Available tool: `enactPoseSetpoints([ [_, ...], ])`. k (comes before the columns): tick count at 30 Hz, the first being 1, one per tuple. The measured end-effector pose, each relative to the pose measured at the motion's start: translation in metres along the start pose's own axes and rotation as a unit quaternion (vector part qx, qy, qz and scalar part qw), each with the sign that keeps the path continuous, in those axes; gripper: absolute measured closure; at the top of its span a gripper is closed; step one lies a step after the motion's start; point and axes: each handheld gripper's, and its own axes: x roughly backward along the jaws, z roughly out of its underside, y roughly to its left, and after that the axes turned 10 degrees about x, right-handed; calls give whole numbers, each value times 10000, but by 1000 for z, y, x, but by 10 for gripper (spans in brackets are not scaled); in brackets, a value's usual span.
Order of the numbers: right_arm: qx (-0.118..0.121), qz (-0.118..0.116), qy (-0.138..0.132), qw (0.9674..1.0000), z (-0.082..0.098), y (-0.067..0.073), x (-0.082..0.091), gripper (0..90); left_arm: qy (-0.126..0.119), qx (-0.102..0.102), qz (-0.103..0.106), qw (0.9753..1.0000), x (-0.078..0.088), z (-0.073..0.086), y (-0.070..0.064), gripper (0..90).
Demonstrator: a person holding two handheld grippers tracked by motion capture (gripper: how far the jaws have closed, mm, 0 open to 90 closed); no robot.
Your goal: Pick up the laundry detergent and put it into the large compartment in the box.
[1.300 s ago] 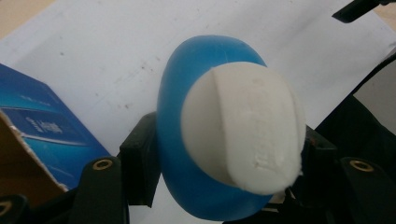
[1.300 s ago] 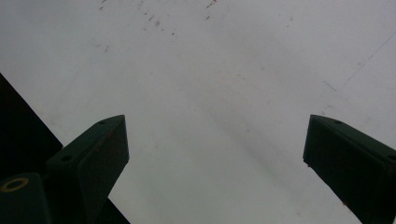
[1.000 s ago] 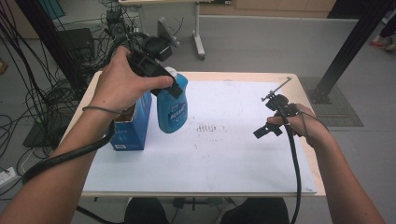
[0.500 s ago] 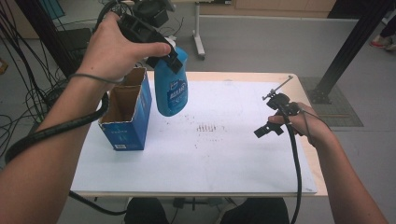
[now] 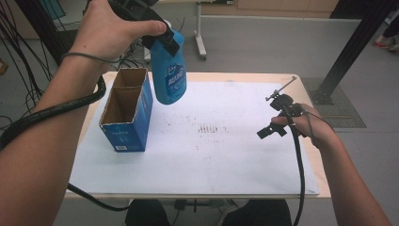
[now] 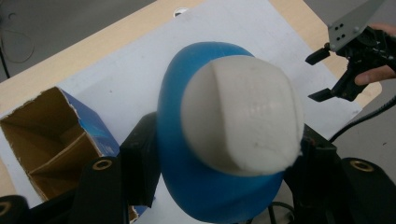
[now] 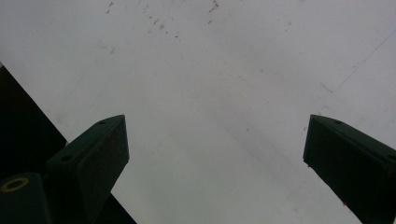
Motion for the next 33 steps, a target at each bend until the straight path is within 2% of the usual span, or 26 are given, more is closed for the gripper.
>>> enactPoseSetpoints([
  [10,-35,4,-29,10000,2,-2,1,66,-115,392,-172,9990,0,5,26,382],
  [17,-26,-16,-10,10000,0,-1,-1,65,-227,742,-372,9963,3,10,49,382],
  [25,-10,-37,0,10000,-2,1,-3,65,-353,1138,-613,9910,5,16,74,382],
  [33,8,-41,-9,10000,-2,2,-4,65,-432,1567,-842,9831,5,21,96,382],
])
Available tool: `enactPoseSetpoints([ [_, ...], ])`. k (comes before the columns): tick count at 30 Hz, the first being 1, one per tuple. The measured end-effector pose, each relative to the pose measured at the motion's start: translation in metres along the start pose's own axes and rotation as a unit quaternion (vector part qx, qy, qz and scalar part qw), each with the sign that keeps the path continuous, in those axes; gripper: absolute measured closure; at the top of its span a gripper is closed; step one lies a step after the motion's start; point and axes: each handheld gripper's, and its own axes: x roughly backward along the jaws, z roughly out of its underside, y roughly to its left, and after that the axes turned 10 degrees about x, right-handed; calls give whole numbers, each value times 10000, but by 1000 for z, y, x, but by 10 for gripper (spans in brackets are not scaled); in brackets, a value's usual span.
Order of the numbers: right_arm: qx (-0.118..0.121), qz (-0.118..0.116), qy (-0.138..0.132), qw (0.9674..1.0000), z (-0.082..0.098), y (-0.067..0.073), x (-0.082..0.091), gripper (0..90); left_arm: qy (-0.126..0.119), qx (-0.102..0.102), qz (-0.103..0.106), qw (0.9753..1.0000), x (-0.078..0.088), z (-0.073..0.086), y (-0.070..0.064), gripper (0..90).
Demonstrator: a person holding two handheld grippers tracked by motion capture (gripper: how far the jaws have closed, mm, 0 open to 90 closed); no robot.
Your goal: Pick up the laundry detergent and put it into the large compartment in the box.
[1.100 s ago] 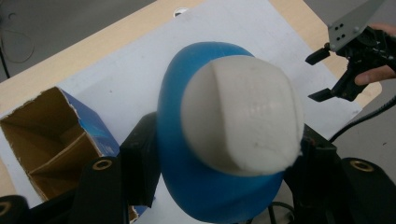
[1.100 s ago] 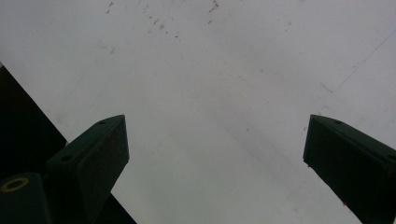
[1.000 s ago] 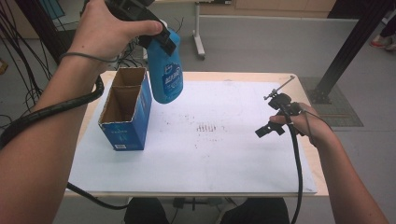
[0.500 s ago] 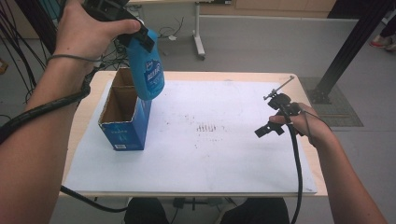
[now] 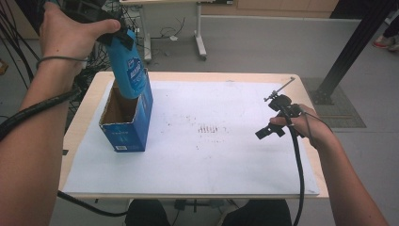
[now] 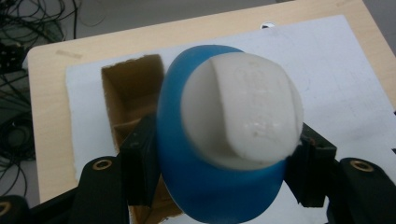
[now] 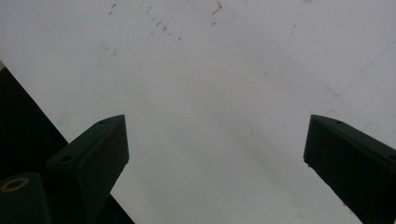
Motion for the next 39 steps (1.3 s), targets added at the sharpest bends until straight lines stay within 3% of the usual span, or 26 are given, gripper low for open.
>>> enactPoseSetpoints([
  [4,-4,-6,-7,10000,1,0,0,65,-37,221,-99,9997,-3,0,9,382],
  [9,-14,-10,-28,10000,2,0,0,64,-52,359,-200,9991,-5,1,14,382],
  [29,-18,-19,-39,10000,3,-1,0,64,30,613,-541,9966,-32,10,33,382],
  [39,-15,-26,-20,10000,3,-1,-2,64,233,785,-496,9954,-54,20,46,382],
])
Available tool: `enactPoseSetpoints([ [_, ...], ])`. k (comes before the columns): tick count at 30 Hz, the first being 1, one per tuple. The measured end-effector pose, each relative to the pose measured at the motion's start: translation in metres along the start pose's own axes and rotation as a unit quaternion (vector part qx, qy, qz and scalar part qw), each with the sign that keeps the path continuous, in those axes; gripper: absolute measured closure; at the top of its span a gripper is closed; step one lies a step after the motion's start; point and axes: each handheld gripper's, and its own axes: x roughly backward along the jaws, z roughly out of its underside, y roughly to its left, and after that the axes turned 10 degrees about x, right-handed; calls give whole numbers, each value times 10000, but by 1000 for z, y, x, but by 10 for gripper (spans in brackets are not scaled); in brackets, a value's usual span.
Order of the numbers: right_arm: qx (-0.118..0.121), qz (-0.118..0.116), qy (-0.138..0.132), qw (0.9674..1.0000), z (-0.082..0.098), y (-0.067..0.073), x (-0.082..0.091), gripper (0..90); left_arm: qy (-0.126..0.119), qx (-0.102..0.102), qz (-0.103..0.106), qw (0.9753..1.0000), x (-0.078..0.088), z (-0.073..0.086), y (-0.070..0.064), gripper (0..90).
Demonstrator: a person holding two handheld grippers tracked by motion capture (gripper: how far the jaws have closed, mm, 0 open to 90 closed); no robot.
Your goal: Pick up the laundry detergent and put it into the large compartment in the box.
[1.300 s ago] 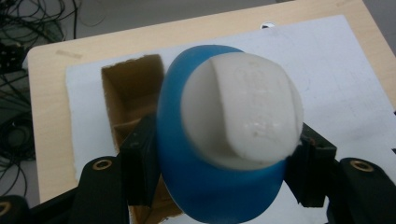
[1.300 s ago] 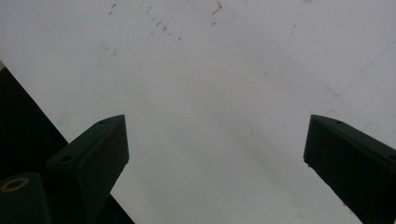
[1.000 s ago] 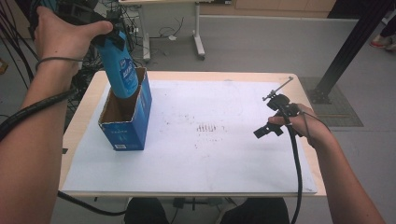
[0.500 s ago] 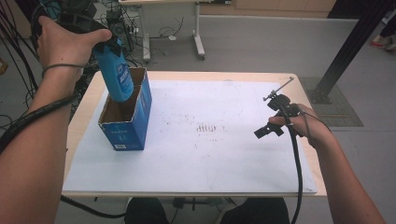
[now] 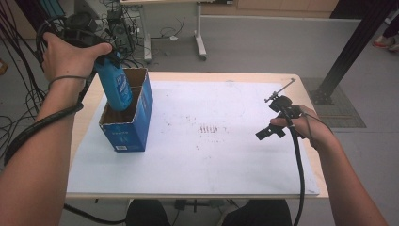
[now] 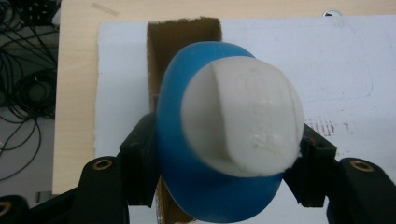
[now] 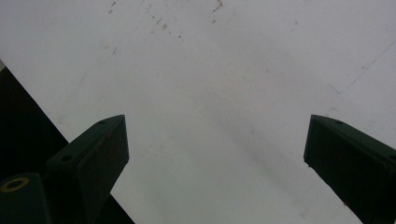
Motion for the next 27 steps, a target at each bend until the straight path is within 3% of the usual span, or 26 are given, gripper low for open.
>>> enactPoseSetpoints([
  [7,-17,-9,-1,10000,1,0,-1,64,149,42,74,9999,-17,5,4,382],
  [27,-1,-1,-7,10000,2,0,-3,65,393,10,-60,9992,-55,21,7,382],
])
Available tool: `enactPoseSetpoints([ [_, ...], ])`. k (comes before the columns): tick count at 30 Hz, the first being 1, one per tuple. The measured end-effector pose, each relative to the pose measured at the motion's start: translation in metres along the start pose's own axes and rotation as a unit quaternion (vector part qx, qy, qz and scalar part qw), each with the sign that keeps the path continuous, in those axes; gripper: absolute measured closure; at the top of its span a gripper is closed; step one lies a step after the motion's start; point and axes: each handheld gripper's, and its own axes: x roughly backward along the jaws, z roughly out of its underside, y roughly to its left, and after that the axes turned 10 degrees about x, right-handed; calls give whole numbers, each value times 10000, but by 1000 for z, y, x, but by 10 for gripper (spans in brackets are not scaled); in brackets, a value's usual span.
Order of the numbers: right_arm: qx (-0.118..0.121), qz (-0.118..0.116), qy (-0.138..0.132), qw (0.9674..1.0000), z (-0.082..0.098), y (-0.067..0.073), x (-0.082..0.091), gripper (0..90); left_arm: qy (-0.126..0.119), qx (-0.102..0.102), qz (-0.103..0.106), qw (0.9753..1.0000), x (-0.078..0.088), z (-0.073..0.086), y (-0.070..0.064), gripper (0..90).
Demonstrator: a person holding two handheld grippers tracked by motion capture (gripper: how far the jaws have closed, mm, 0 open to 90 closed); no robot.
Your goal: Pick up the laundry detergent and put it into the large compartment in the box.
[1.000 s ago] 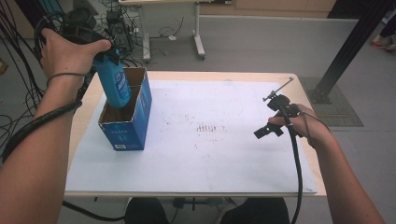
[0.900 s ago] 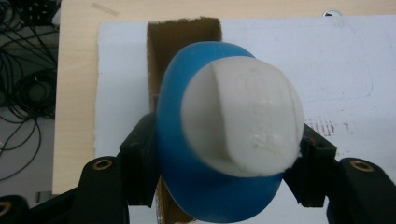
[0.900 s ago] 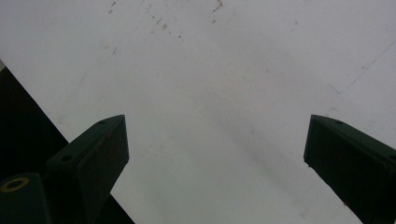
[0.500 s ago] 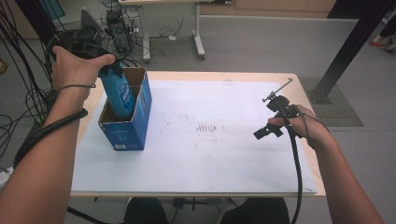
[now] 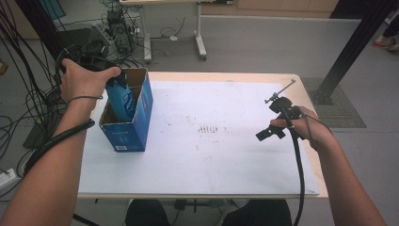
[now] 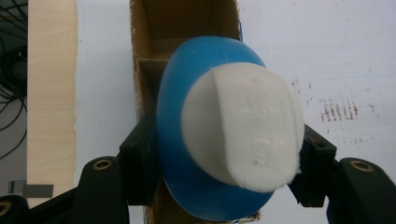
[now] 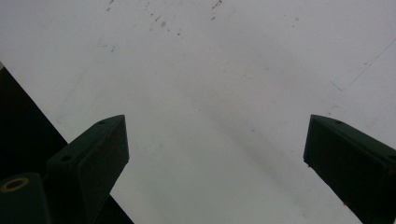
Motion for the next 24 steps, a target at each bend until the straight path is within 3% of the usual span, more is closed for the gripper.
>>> enactPoseSetpoints([
  [24,-37,-41,-1,10000,0,1,-4,65,203,48,-42,9998,-36,15,3,382],
])
